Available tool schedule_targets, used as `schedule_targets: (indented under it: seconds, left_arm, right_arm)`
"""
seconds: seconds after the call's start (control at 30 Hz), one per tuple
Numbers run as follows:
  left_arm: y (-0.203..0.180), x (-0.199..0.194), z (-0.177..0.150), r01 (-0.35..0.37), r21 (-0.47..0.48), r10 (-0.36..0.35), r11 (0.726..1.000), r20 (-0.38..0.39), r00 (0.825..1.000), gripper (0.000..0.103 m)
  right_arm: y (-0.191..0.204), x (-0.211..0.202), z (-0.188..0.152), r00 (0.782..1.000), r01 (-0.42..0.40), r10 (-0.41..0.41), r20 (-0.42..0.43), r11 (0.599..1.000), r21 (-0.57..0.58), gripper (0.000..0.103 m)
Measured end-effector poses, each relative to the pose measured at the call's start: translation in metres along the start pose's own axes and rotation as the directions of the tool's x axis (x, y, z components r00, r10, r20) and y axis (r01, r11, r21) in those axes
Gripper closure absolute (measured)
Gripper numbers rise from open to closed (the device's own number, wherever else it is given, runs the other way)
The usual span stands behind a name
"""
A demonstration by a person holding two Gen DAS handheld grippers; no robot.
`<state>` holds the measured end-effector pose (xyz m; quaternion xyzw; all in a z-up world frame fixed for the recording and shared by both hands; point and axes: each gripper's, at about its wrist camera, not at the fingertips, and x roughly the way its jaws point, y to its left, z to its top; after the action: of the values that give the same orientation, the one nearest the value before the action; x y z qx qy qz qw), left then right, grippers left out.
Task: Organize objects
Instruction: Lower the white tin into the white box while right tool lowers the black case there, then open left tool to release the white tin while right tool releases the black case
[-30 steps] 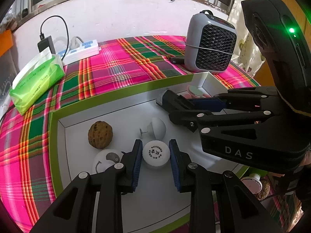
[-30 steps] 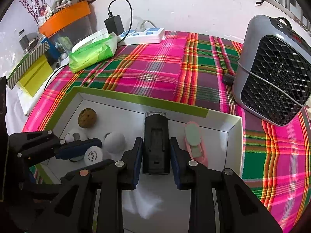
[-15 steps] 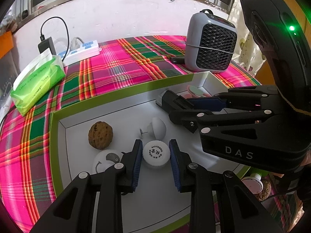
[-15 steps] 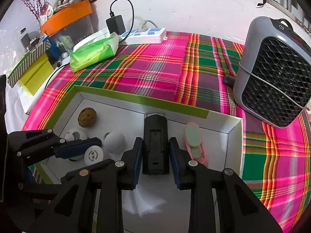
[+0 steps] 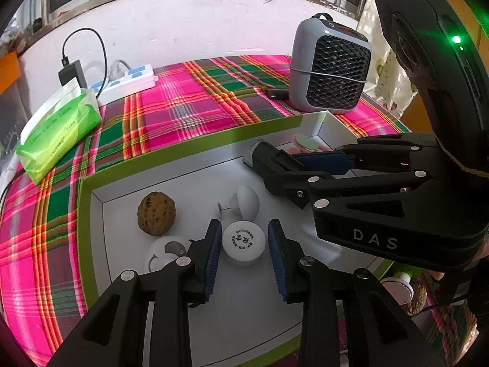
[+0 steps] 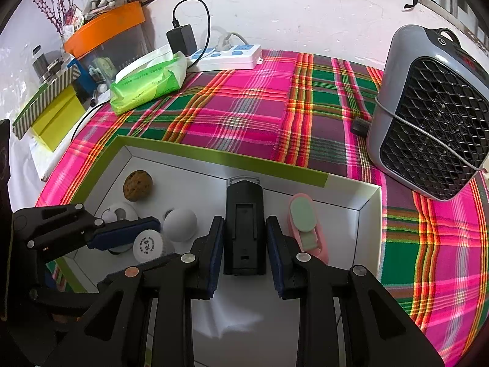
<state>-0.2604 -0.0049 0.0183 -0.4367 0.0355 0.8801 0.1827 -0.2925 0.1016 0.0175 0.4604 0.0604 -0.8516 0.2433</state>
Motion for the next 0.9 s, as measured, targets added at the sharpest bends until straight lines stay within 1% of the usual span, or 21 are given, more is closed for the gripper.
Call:
schedule_targets:
  seconds: [0.13,0.53,0.67,0.8,0.9]
  left_arm:
    - [-0.001,0.0,0.0,-0.004,-0.002,0.004,1.0,0.0,1.0,0.07]
    - [0.001,-0.006,-0.005,-0.009,-0.01,0.01,1.0,0.004,1.0,0.069]
    - [-0.001,-0.014,-0.008,-0.016,-0.009,0.016,1.0,0.016,1.0,0.069]
    - [-0.003,-0.021,-0.012,-0.02,-0.013,0.02,1.0,0.028,0.999,0.069]
    - [-0.003,-0.027,-0.015,-0.026,-0.019,0.026,0.999,0.035,0.999,0.069]
  right_arm:
    - [0.0,0.0,0.0,1.0,-0.001,0.001,-0.001,1.0,0.003,0.074]
    - [0.0,-0.01,-0.003,1.0,-0.003,0.003,0.022,1.0,0.017,0.074]
    - [0.001,-0.016,-0.006,0.999,0.003,-0.004,0.034,1.0,0.02,0.073]
    - [0.001,-0.023,-0.009,0.999,-0.003,0.002,0.047,0.999,0.034,0.065]
    - [0.002,-0.029,-0.012,0.999,0.001,-0.003,0.054,0.999,0.039,0.065]
